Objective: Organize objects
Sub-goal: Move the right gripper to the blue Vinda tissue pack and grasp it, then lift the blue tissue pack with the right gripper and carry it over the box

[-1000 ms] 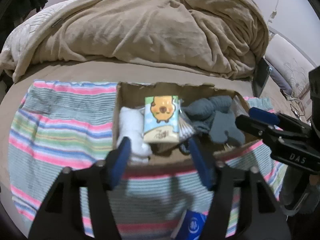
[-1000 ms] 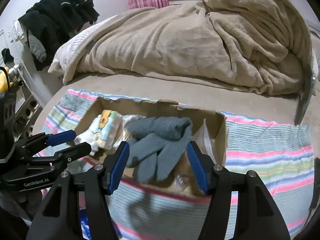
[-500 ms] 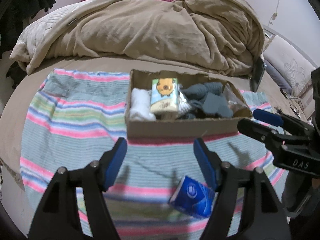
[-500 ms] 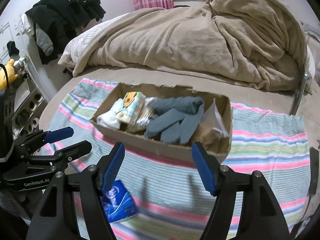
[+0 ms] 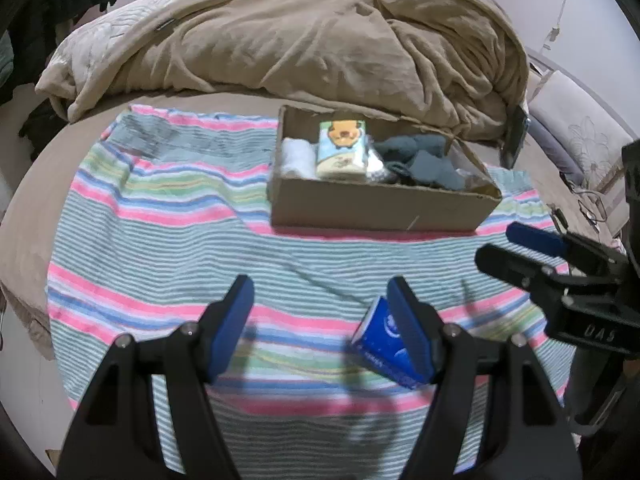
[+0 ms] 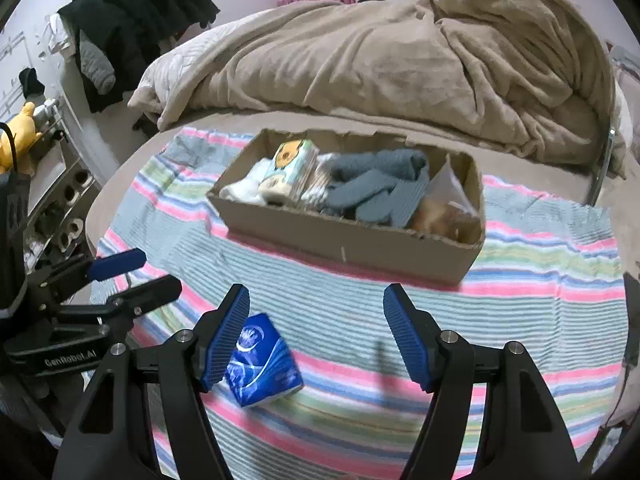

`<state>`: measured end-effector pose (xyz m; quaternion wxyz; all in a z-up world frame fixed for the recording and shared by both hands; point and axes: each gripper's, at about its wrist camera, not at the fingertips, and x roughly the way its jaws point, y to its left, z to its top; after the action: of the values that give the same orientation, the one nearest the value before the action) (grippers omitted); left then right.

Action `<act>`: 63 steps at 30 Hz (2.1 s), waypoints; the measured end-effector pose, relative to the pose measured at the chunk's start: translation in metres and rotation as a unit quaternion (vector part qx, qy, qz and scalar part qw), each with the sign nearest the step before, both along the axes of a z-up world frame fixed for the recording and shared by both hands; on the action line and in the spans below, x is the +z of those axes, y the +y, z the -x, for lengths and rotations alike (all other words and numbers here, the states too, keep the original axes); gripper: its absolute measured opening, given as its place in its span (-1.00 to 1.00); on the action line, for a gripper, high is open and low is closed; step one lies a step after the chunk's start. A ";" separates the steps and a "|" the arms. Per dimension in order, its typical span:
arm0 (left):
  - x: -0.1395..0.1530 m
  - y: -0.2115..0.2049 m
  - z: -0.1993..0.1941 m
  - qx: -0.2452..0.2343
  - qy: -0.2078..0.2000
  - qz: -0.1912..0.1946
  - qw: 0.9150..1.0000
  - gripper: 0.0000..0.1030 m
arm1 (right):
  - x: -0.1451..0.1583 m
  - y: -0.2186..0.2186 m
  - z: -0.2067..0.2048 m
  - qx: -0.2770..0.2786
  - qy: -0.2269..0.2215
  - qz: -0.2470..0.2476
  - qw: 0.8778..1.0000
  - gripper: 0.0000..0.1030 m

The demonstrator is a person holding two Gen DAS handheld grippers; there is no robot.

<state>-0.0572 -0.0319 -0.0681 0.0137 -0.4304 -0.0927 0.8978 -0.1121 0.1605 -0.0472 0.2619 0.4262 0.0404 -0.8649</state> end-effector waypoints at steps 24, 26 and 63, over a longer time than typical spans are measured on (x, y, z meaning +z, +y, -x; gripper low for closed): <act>-0.037 -0.031 -0.033 0.031 -0.037 0.003 0.999 0.37 | -0.075 -0.045 -0.025 0.085 -0.086 -0.032 0.992 0.55; -0.037 -0.032 -0.035 0.032 -0.037 0.006 0.999 0.37 | -0.079 -0.046 -0.024 0.085 -0.089 -0.035 0.992 0.55; -0.012 -0.006 0.015 0.004 -0.008 0.010 1.000 0.37 | 0.003 0.005 0.022 0.025 -0.008 0.021 0.999 -0.02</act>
<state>-0.0719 -0.0374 -0.0800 0.0055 -0.4374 -0.0854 0.8952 -0.1338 0.1659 -0.0445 0.2923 0.4260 0.0306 -0.8556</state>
